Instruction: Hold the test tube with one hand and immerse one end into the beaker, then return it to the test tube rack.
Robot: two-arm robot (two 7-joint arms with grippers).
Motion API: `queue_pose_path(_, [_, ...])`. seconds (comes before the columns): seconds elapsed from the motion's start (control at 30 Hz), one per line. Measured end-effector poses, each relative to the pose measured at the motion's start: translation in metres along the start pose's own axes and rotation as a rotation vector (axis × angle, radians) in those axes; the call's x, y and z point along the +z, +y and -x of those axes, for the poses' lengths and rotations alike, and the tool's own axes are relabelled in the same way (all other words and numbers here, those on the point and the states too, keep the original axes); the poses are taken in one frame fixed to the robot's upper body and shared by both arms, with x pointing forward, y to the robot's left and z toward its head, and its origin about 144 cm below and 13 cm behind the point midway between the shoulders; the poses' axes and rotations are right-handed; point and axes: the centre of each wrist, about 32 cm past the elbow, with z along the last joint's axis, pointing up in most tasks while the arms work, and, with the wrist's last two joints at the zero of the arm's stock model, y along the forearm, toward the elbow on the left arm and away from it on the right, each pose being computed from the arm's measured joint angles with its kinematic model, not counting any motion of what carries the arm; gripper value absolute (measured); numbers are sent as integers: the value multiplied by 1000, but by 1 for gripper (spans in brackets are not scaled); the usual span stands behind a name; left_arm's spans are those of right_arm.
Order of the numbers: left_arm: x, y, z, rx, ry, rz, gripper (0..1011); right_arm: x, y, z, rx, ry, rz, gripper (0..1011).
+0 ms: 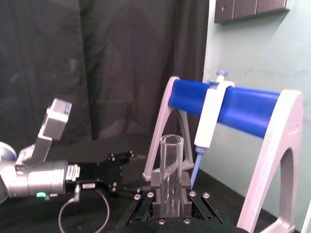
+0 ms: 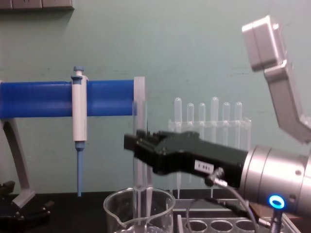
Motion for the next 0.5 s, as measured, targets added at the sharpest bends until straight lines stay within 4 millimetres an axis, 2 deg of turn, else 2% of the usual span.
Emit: queue_pose_path(0.5, [0,0,0,0,0,0,1000,-21,-4,5,2,12,31,225])
